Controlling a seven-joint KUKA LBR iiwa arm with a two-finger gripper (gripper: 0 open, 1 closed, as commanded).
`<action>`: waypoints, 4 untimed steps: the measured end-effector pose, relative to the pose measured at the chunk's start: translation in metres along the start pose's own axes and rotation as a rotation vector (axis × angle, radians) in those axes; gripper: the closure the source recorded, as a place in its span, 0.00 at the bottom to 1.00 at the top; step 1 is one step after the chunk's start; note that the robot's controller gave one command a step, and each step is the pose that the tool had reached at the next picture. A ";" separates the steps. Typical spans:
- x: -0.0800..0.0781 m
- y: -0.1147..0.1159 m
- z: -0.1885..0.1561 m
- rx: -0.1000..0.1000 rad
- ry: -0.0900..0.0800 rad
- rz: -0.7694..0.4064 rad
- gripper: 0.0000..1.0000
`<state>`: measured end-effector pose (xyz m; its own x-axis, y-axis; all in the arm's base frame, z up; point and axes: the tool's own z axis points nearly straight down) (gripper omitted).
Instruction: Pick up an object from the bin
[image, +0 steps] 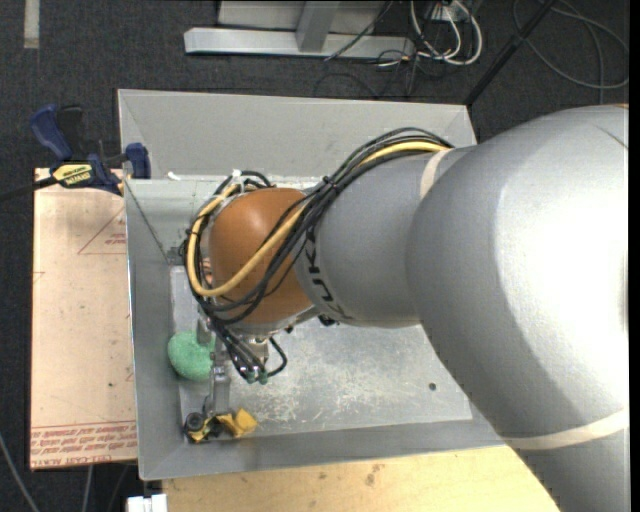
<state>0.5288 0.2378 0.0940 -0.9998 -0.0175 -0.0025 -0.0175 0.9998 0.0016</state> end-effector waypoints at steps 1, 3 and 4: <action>-0.012 0.009 0.008 -0.008 -0.011 -0.014 1.00; -0.010 0.006 0.013 -0.004 -0.007 -0.013 1.00; -0.008 0.005 0.016 -0.001 0.000 -0.014 0.00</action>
Offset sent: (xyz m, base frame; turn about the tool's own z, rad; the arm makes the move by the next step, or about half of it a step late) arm 0.0000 0.0000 0.0000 0.0000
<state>0.5363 0.2432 0.0784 -0.9995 -0.0311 -0.0021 -0.0312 0.9995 0.0025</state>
